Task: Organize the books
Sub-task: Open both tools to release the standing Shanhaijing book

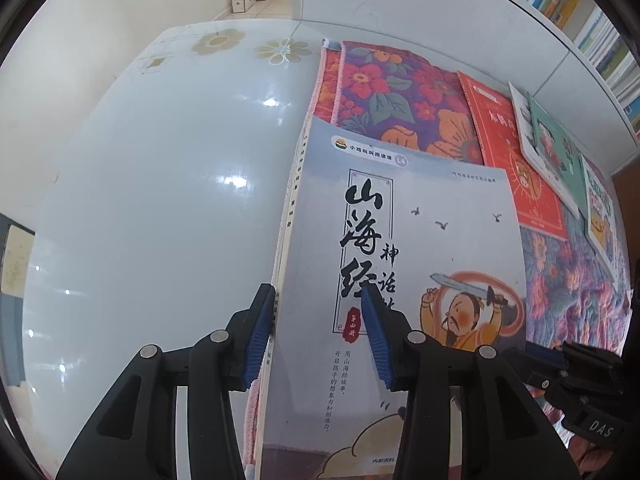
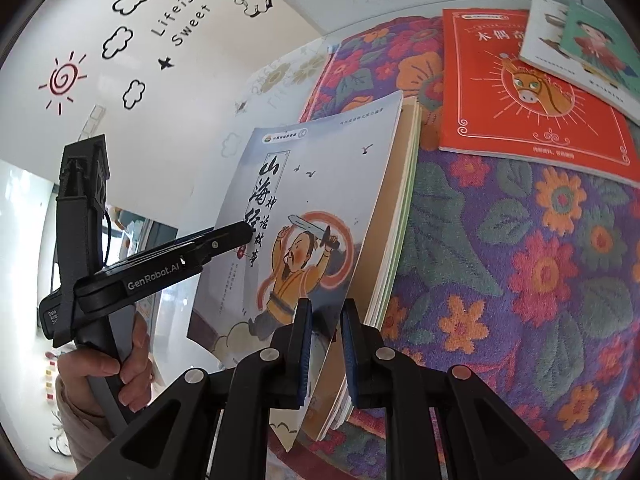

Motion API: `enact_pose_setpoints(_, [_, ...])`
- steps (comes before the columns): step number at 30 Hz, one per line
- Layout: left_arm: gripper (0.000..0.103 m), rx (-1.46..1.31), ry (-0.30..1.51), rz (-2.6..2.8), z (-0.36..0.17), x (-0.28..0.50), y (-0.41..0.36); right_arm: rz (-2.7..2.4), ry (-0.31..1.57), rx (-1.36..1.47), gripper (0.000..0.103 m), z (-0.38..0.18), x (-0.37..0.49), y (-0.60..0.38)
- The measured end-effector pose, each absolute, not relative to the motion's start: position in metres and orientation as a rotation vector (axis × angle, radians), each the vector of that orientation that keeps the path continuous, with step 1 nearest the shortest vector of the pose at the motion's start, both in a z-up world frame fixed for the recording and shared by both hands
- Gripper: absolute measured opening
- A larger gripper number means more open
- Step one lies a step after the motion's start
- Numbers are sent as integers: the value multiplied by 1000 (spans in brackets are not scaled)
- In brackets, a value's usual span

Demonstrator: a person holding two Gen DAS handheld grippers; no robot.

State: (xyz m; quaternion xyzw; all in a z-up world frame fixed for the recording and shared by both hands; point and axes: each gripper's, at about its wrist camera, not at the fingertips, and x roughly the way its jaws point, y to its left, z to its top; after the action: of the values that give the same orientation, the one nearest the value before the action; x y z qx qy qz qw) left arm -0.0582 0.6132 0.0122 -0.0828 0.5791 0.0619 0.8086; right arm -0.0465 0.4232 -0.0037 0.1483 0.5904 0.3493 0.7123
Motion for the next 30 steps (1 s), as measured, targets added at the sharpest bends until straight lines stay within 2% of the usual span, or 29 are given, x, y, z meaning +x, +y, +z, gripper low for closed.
enact_pose_setpoints(23, [43,-122,1229,214,12,-58,612,696,1302,401,14,6,-50,404])
enact_pose_setpoints(26, [44,-166,1204,266,13,-61,626,676,1299,412,19,11,-48,397])
enact_pose_setpoints(28, [43,-193,1205,291,15,-64,632,663,1291,408,29,13,-46,392])
enact_pose_setpoints(30, [43,-187,1198,311,18,-67,632,652,1281,413,30,15,-45,384])
